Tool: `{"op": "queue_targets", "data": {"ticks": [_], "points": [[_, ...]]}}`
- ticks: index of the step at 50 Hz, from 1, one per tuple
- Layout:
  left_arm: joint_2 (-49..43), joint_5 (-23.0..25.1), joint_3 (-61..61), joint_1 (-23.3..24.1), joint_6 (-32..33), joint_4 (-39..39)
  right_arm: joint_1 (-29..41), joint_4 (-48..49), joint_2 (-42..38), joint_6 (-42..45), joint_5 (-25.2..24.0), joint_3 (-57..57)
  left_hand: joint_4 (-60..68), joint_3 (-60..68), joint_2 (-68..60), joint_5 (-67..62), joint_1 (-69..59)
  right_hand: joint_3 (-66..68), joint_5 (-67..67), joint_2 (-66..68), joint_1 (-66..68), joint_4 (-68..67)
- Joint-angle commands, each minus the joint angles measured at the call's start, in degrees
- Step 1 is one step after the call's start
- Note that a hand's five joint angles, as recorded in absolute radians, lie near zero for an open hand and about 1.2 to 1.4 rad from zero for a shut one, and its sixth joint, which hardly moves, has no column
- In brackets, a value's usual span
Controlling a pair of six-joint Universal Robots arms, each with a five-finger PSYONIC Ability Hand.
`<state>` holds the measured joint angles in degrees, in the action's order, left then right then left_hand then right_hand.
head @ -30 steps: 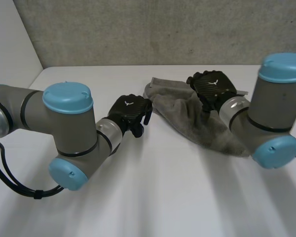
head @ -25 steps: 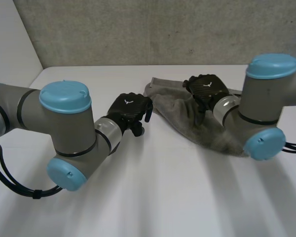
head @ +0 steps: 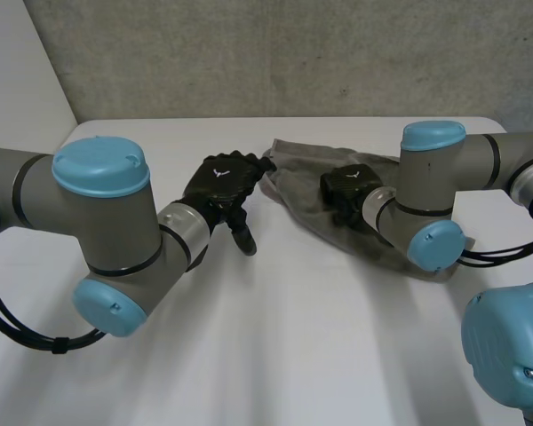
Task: Fold the towel.
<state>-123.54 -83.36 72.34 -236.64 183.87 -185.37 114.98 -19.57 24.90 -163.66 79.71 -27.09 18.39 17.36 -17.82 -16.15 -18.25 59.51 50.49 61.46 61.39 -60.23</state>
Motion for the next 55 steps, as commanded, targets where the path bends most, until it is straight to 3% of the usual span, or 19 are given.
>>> {"op": "queue_targets", "data": {"ticks": [1,9,14,17,19,25,27,31,32,33,34,35,37,41,49,55], "points": [[0.5,-0.14,0.08,-1.01,0.0,-0.52,0.25,-2.32,4.28,-1.4,-2.89,-3.41,-5.31,-4.29,4.75,13.08,5.17,20.49,19.51,18.54,18.61,-19.77],[1.29,-0.66,0.0,-2.77,0.0,-0.87,0.34,-3.9,10.79,-0.87,-5.97,-16.77,-5.31,-4.29,4.75,13.08,5.17,20.49,19.51,18.54,18.61,-19.77],[2.78,-2.86,-0.18,-4.7,-0.09,-1.05,0.42,-2.32,24.64,0.62,-10.61,-35.62,-5.15,-4.12,4.58,12.91,5.0,20.49,19.51,18.54,18.61,-19.77],[2.96,-3.21,-0.35,-5.32,-0.09,-1.05,0.69,-2.05,27.93,1.85,-12.47,-40.06,-4.98,-3.95,4.41,12.74,4.84,20.49,19.51,18.54,18.61,-19.77],[3.04,-3.48,-0.7,-6.46,-0.09,-1.05,2.7,-2.05,35.01,5.18,-15.62,-48.02,-4.64,-3.62,4.07,12.41,4.5,20.49,19.51,18.54,18.61,-19.77],[3.22,-3.12,-0.88,-7.17,-0.09,-0.96,5.87,-2.58,44.1,11.79,-16.69,-58.07,-3.97,-2.94,3.4,11.74,3.83,20.49,19.51,18.54,18.61,-19.77],[3.22,-2.77,-0.79,-7.17,-0.17,-0.87,7.54,-3.72,49.17,17.47,-16.52,-62.89,-3.47,-2.44,2.9,11.23,3.33,20.49,19.51,18.54,18.61,-19.77],[3.04,-2.51,-0.88,-6.99,-0.44,-0.61,8.07,-6.01,52.18,23.3,-15.73,-65.54,-2.62,-1.6,2.06,10.39,2.48,20.49,19.51,18.54,18.61,-19.77],[2.7,-2.33,-1.06,-6.9,-0.35,-0.61,7.38,-6.1,53.14,25.39,-15.38,-66.15,-1.96,-0.93,1.39,9.72,1.82,13.89,12.91,11.94,12.01,-13.17],[2.43,-1.99,-1.32,-6.73,-0.35,-0.43,7.19,-5.66,53.85,26.28,-14.51,-66.25,-1.62,-0.59,1.05,9.38,1.48,-11.65,-12.64,-13.6,-13.54,12.37],[2.43,-1.98,-1.32,-6.73,-0.35,-0.43,7.19,-5.66,53.85,26.29,-14.5,-66.25,-1.61,-0.59,1.05,9.38,1.47,-11.91,-12.89,-13.86,-13.8,12.63],[2.25,-1.46,-1.58,-6.55,-0.26,-0.34,6.67,-4.88,54.64,26.03,-13.19,-66.07,-0.45,0.58,-0.12,8.21,0.31,-25.73,-26.72,-27.68,-27.62,26.45],[2.17,-0.58,-1.67,-6.55,-0.17,0.09,5.71,-3.65,54.73,25.42,-11.44,-65.55,0.9,1.92,-1.46,6.87,-1.04,-31.2,-32.18,-33.15,-33.09,31.92],[2.17,1.61,-2.28,-6.55,0.0,2.81,2.02,0.92,54.91,21.73,-6.51,-63.97,1.75,2.77,-2.32,6.02,-1.89,-34.6,-35.59,-36.56,-36.49,35.32],[1.9,3.29,-4.75,-6.81,1.14,8.79,0.86,5.06,54.3,14.34,-5.18,-61.86,2.76,3.78,-3.32,5.01,-2.9,-38.66,-39.64,-40.61,-40.55,39.38],[1.46,3.29,-5.1,-6.99,3.42,10.29,1.57,5.68,51.23,13.46,-5.09,-59.93,4.27,5.3,-4.84,3.49,-4.42,-37.31,-38.3,-39.27,-39.2,38.03]]}}
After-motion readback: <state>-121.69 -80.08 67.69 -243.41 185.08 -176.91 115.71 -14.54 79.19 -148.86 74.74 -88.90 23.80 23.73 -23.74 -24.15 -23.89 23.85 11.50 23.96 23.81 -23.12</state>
